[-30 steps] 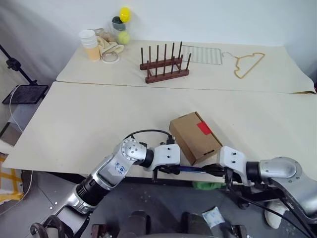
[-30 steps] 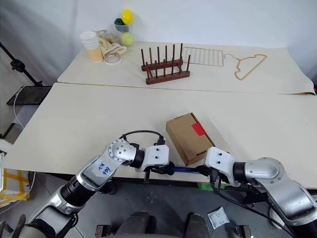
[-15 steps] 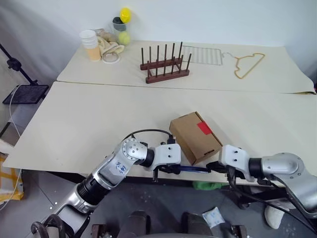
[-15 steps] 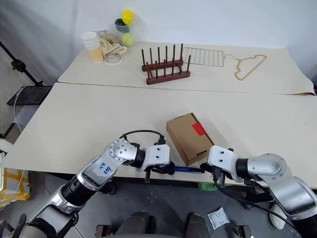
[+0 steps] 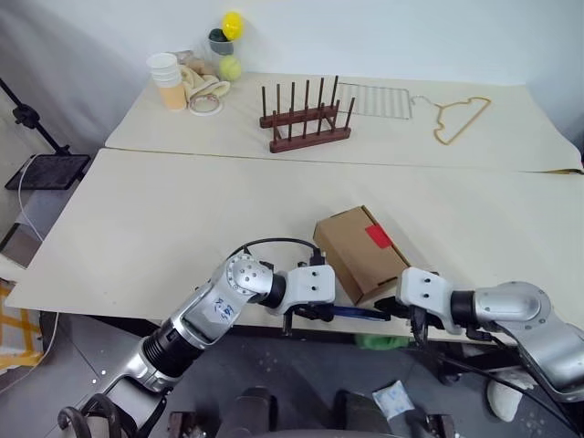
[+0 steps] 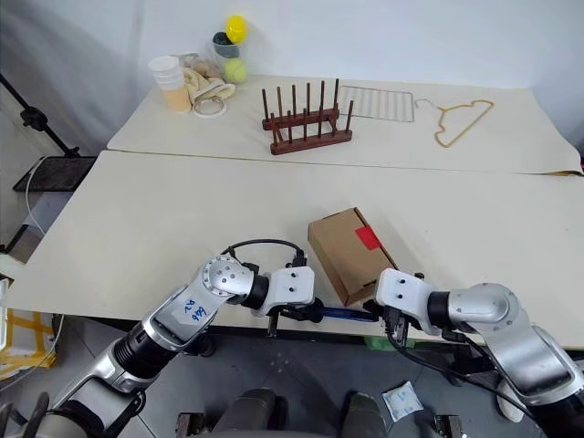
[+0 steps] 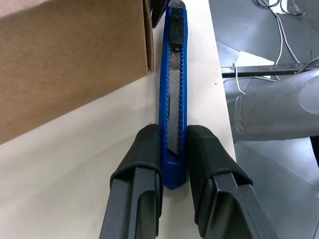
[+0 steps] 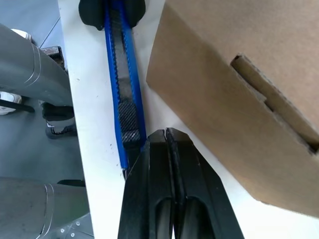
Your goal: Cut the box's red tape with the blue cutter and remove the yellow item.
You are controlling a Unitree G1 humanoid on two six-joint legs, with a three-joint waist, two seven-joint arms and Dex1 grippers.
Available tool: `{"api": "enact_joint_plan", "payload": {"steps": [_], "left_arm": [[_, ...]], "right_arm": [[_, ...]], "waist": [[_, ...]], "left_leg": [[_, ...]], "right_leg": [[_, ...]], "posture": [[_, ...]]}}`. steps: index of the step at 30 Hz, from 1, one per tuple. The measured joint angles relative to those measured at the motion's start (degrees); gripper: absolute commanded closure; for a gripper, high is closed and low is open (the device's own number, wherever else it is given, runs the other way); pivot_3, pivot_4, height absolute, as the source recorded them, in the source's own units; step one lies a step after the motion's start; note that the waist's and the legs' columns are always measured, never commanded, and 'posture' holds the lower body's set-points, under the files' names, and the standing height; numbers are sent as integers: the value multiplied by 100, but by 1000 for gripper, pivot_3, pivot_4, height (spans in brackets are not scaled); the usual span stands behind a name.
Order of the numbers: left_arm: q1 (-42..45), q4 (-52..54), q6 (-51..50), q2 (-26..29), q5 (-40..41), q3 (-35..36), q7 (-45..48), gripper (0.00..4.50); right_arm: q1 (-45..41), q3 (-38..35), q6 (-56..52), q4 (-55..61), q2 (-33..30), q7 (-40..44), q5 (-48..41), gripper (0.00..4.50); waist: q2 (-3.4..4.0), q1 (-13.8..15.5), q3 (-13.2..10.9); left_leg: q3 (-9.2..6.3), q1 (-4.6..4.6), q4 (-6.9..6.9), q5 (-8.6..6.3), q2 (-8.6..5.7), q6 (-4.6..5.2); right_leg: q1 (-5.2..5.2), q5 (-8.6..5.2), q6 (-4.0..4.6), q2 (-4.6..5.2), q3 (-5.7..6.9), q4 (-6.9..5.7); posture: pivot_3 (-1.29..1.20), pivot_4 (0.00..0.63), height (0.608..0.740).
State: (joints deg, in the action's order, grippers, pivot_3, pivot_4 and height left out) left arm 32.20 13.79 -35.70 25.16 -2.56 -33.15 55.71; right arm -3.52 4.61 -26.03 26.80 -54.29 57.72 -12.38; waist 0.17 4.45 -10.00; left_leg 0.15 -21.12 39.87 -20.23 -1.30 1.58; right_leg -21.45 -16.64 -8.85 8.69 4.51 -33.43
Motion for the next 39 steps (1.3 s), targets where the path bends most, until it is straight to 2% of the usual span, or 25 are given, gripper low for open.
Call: {"api": "enact_joint_plan", "payload": {"steps": [5,11,20,27,39], "left_arm": [[0,0,-21,-2,0,2,-12,3907],[3,0,-56,-26,0,3,-35,3907],[11,30,-61,-18,0,-8,-32,3907],[31,44,-91,-12,0,-25,-28,3907],[87,11,-131,-1,0,-51,-23,3907]], "right_arm": [[215,-172,101,68,-176,275,-129,4443],[314,-36,114,74,-178,331,-96,4443],[185,-29,-72,28,-24,300,-256,4443],[149,-275,-246,29,-224,402,-451,4443],[-76,-23,8,-280,-195,449,-332,4443]], "waist": [[0,-2,0],[0,0,0],[0,0,0],[0,-1,0],[0,-12,0]], "left_leg": [[0,-1,4,-1,2,1],[-1,-1,10,-1,1,2],[-2,-3,10,-1,1,2],[-3,-3,9,-1,2,2],[-1,2,14,-1,3,2]], "right_leg": [[0,1,-1,-2,0,-2],[0,1,-1,0,-3,-3],[0,1,-1,0,-2,-3],[0,1,-1,0,-1,-2],[1,3,1,0,-5,1]], "posture": [[0,150,740],[0,150,740],[0,150,740],[0,150,740],[0,150,740]]}}
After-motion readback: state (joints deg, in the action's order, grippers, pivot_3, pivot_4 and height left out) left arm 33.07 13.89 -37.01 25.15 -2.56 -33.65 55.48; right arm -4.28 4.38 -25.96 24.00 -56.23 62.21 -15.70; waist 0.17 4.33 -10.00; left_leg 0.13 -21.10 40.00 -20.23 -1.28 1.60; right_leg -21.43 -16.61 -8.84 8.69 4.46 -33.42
